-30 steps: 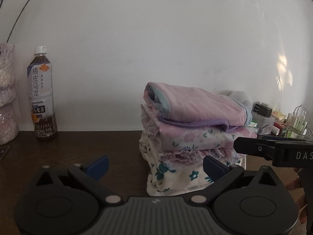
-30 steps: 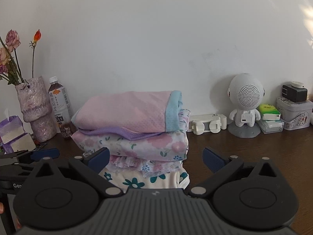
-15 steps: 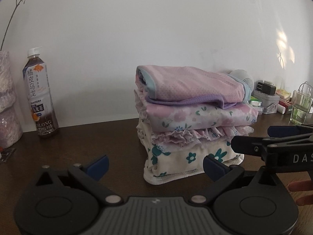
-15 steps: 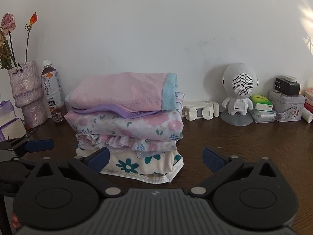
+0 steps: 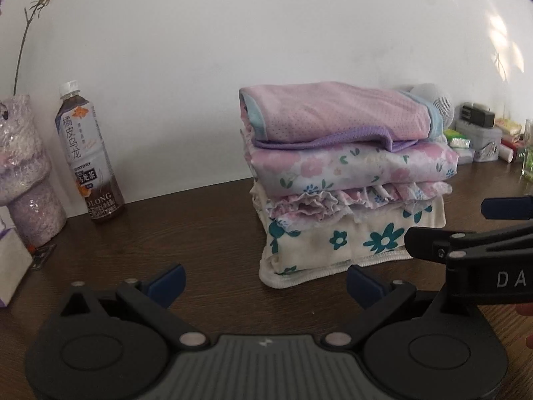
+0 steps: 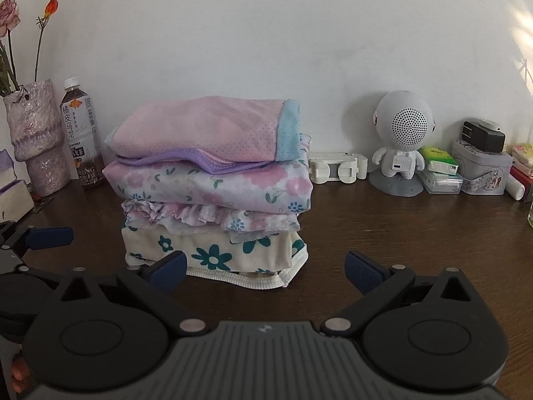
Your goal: Fold clothes
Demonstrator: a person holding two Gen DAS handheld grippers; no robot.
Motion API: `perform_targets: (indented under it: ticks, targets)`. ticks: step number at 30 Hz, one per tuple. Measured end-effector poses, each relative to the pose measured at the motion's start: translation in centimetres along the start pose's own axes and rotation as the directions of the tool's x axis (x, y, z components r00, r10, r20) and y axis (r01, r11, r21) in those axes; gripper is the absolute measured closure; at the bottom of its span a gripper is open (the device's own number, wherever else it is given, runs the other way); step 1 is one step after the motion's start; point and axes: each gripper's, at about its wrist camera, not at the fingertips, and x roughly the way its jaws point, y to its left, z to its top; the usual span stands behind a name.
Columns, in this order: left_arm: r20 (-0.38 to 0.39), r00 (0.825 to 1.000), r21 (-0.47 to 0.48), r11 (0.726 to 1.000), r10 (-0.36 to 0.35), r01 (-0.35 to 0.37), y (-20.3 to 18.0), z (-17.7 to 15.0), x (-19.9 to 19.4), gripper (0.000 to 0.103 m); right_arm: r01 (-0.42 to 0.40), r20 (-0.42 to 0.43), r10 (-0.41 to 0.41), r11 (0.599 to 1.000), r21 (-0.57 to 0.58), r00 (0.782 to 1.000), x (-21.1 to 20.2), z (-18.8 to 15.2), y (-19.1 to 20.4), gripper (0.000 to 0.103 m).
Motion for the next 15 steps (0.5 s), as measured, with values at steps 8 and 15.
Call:
perform_targets:
  ticks: [8,15]
  targets:
    - [-0.107,0.994,-0.026,1.0,-0.016,0.013,0.58,0.08,0.63,0.0,0.006,-0.062,-0.005,1.0,0.008,0.998,0.13,0.07,0.4,0.0]
    - [-0.081,0.997,-0.01,1.0,-0.007,0.007,0.84,-0.11,0.14,0.0,0.018,-0.069,-0.017,1.0,0.012,0.997,0.11,0.09,0.27,0.0]
